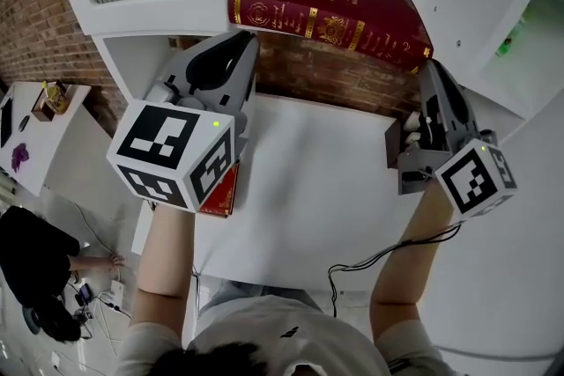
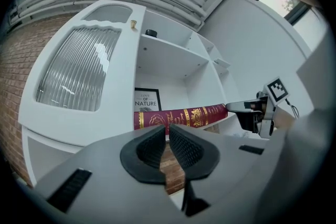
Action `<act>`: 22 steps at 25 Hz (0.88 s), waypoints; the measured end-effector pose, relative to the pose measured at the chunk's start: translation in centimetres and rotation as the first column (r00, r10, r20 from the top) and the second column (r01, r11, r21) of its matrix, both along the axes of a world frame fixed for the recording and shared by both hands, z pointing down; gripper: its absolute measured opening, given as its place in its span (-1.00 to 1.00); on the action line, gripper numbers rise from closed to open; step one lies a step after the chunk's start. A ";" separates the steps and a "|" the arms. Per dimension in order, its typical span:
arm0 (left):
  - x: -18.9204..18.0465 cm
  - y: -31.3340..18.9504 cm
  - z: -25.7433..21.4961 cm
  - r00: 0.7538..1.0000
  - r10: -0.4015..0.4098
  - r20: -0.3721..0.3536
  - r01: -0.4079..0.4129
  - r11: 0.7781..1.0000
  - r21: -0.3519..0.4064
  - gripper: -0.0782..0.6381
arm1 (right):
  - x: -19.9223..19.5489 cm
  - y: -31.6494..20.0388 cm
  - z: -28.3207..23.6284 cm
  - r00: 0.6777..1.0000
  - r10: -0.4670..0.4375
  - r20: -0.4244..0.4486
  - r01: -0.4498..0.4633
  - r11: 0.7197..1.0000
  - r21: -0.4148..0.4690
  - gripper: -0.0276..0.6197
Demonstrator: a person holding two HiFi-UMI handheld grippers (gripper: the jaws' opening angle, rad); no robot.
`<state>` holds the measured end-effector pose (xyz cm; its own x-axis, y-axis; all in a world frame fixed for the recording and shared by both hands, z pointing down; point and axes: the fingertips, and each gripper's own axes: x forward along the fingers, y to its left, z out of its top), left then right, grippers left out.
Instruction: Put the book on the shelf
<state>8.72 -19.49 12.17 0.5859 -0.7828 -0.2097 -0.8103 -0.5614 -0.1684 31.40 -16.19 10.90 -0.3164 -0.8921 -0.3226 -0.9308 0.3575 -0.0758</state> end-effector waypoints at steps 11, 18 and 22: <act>-1.0 1.0 0.7 0.998 0.068 0.008 -0.068 0.998 -0.007 -0.71 | 0.1 1.5 0.3 0.991 0.133 0.004 -0.133 0.991 0.002 -0.76; -2.0 1.5 0.6 0.997 0.081 0.015 -0.081 0.997 -0.002 -0.71 | -0.2 1.4 0.5 0.983 0.186 0.001 -0.186 0.983 -0.008 -0.79; -2.3 1.7 0.5 0.997 0.080 0.016 -0.080 0.997 0.003 -0.71 | 0.1 0.6 0.5 0.978 0.210 -0.003 -0.210 0.978 -0.016 -0.79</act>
<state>6.38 -17.82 12.69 0.6498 -0.7326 -0.2027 -0.7601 -0.6236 -0.1826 31.55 -15.54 11.45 -0.1220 -0.9439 -0.3070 -0.9851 0.1530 -0.0791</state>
